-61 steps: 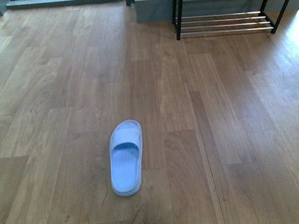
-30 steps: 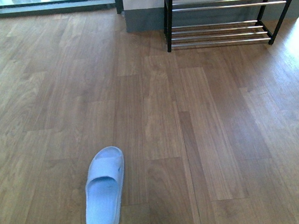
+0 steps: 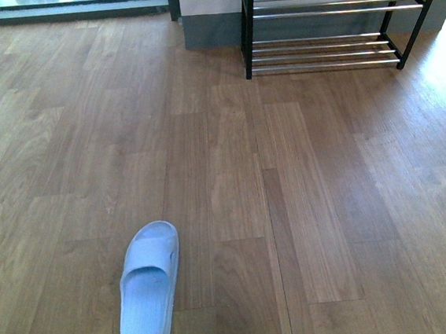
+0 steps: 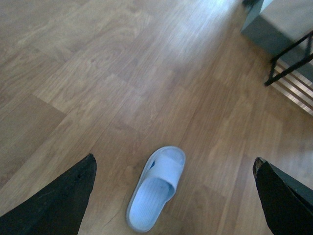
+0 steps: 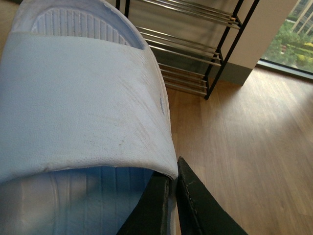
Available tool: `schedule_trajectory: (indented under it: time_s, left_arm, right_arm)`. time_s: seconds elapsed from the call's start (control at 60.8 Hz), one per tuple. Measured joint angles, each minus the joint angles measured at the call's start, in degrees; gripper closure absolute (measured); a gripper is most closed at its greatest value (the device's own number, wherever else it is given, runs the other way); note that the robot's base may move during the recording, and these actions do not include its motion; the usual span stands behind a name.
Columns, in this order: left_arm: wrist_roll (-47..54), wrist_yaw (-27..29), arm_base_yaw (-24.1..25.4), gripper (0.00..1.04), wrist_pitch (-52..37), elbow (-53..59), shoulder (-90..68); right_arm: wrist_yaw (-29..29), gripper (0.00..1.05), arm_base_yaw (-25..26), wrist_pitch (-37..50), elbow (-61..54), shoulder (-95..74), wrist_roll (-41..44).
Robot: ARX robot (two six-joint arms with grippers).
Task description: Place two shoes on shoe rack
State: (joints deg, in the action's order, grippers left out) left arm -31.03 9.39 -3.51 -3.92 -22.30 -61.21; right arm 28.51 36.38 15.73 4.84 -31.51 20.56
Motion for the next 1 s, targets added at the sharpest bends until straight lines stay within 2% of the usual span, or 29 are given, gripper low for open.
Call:
schedule_trajectory:
  time_s: [0.164, 0.378, 0.609, 1.003]
  left_arm:
    - [8.68, 0.07, -2.49, 0.09, -4.70, -7.17, -25.88]
    - [20.37, 0.81, -6.29, 0.09, -8.28, -16.57, -50.75]
    - [28.35, 2.64, -6.73, 0.09, -11.08, -26.67, -70.10]
    - [33.14, 2.40, -5.95, 0.09, -15.43, -39.41, -91.01]
  right_arm:
    - [-0.02, 1.03, 0.00, 0.00, 0.00, 0.00, 0.00]
    - [0.00, 1.03, 0.00, 0.00, 0.00, 0.00, 0.00]
    - [0.00, 1.03, 0.00, 0.00, 0.00, 0.00, 0.00]
    - [0.00, 1.03, 0.00, 0.00, 0.00, 0.00, 0.00]
